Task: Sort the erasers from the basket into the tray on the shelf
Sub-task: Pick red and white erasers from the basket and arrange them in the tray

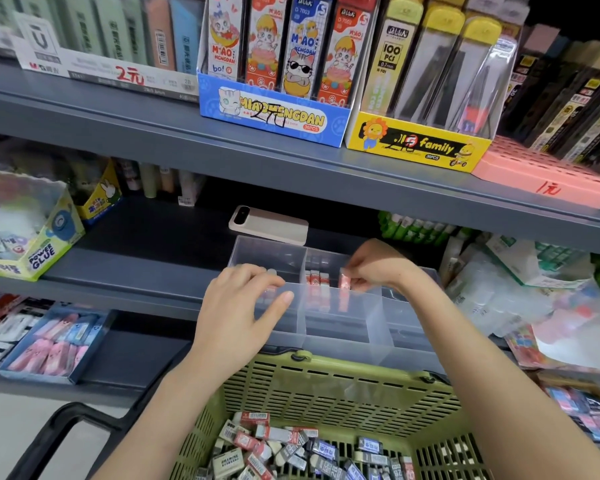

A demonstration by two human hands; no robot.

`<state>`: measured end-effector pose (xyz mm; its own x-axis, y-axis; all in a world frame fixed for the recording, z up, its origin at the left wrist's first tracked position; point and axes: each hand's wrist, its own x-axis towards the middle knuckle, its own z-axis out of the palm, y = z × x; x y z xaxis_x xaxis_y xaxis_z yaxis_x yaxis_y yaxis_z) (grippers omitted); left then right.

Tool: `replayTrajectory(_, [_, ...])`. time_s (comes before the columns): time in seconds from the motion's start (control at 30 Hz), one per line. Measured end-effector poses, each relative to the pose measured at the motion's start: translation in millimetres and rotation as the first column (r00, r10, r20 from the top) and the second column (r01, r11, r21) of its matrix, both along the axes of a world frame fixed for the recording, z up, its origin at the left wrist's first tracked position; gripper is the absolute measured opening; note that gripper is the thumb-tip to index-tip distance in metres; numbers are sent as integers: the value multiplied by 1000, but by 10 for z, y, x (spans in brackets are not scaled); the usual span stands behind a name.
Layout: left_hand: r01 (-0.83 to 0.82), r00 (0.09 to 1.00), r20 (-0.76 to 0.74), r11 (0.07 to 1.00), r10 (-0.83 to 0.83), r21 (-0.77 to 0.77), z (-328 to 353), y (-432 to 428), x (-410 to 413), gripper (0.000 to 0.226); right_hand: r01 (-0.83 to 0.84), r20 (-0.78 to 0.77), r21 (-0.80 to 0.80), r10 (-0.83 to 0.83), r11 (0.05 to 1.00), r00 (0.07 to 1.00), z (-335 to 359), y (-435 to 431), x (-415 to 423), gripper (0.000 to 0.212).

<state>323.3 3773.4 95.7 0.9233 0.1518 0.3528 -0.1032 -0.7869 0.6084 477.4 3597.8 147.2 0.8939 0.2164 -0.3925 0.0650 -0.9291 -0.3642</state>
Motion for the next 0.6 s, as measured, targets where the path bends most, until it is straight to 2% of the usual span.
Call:
replayTrajectory(0.1, [-1, 1000, 4, 1000, 1, -1, -5, -4, -2, 44, -4, 55, -108, 10, 994, 998, -140, 94, 41, 27])
replayTrajectory(0.17, [-10, 1000, 9, 1000, 10, -9, -7, -1, 0, 41, -2, 86, -205, 21, 979, 996, -199, 164, 46, 24])
replayTrajectory(0.27, [-3, 1000, 9, 1000, 3, 7, -6, 3, -1, 50, -42, 63, -279, 62, 959, 996, -242, 221, 15, 19])
replayTrajectory(0.37, [-3, 1000, 7, 1000, 3, 11, -19, 7, 3, 45, -43, 70, -232, 61, 972, 996, -239, 197, 15, 15])
replayTrajectory(0.47, [-10, 1000, 21, 1000, 10, 8, -29, 17, 13, 32, -124, 84, -204, 144, 971, 986, -144, 108, -86, 27])
replayTrajectory(0.53, [-5, 999, 38, 1000, 4, 6, -7, 13, 5, 33, -182, 236, -97, 201, 978, 951, -90, -4, -237, 27])
replayTrajectory(0.6, [-8, 998, 62, 1000, 9, -18, 31, -5, -17, 34, -233, 430, 89, 173, 968, 886, -38, -153, -519, 22])
